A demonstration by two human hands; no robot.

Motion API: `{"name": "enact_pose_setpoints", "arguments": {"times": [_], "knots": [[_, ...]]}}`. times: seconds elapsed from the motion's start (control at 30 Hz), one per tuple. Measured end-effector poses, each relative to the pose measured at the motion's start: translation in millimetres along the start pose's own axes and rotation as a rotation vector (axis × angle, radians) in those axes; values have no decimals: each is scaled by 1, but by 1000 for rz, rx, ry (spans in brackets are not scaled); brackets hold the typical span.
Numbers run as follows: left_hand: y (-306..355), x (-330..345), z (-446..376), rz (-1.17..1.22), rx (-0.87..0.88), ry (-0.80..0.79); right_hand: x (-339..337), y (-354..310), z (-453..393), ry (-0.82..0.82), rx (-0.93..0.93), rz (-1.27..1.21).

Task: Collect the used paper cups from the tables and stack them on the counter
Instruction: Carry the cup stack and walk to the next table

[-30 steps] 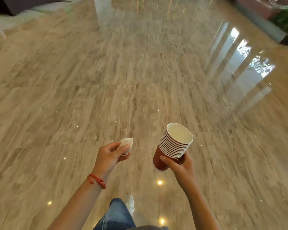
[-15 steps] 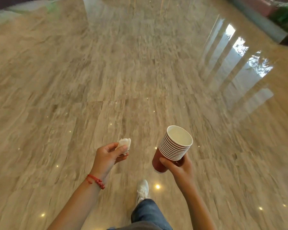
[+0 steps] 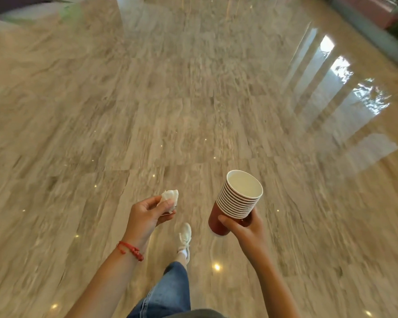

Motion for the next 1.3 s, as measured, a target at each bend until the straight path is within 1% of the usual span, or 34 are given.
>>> {"name": "enact_pose_setpoints", "arguments": {"times": [0.13, 0.3, 0.4, 0.53, 0.63, 0.8, 1.0, 1.1, 1.3], "knots": [[28, 40, -101, 1, -2, -27, 1, -12, -107, 38, -10, -36], [88, 95, -224, -39, -11, -77, 0, -42, -238, 100, -19, -40], [121, 126, -287, -65, -1, -97, -4, -59, -303, 121, -23, -24], [145, 162, -356, -81, -23, -104, -11, -68, -379, 162, -1, -28], [159, 191, -410, -78, -42, -120, -16, -70, -444, 166, 17, -32], [193, 250, -519, -88, -4, -124, -26, -81, -570, 163, -7, -24], [248, 327, -629, -82, 6, -137, -45, -125, -719, 155, -45, -24], [270, 354, -676, -89, 1, -127, -49, -140, -778, 131, -40, -13], [301, 404, -778, -90, -23, -157, -52, -142, -884, 131, -1, -27]]}}
Point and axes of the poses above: each hand's wrist, its own z-axis away from the middle knuckle, its own x-axis out of the palm, y = z × x, the point moved 2 cm from there along -z, towards the middle knuckle
